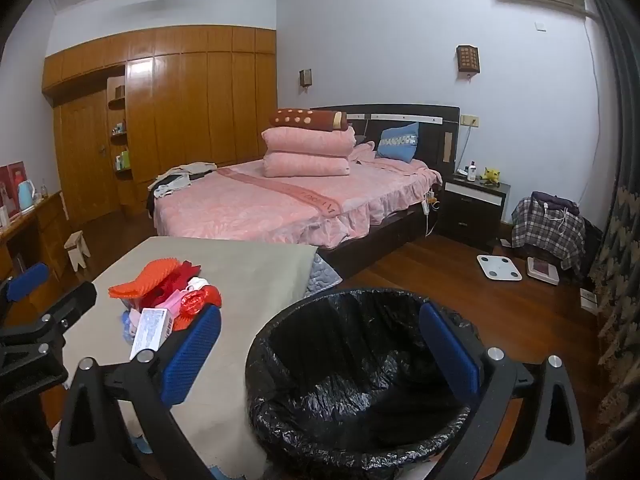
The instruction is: Collect trash
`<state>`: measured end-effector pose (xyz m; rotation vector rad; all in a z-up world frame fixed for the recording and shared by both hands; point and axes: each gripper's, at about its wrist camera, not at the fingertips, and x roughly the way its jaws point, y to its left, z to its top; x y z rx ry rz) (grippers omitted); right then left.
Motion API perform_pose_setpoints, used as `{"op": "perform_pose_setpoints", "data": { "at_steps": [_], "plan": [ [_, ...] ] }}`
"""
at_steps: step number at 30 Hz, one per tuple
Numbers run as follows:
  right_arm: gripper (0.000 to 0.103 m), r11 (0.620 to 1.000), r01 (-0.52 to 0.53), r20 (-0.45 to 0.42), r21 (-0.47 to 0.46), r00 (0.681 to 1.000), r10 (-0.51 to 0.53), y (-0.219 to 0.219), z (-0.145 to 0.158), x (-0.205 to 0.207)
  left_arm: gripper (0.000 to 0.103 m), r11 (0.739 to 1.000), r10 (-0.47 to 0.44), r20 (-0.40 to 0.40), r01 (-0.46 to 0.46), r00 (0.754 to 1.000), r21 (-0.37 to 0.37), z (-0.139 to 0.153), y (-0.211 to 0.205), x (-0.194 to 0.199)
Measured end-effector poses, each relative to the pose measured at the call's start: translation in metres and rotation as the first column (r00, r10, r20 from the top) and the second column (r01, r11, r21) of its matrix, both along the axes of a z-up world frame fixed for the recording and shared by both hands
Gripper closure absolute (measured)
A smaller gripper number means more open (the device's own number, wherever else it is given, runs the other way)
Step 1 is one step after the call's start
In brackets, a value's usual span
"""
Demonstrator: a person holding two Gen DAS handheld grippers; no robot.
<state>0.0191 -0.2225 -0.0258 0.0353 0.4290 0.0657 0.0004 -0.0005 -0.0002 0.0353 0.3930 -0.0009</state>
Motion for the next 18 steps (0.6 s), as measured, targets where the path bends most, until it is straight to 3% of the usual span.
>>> {"op": "perform_pose_setpoints", "data": {
  "at_steps": [18],
  "plan": [
    [0.006, 1.0, -0.001, -0.001, -0.005, 1.0, 0.001, 0.0018, -0.0003, 0.0008, 0.005, 1.0, 0.001, 0.004, -0.001, 1.0, 0.0, -0.0043, 0.0023, 0.0017]
  ]
}}
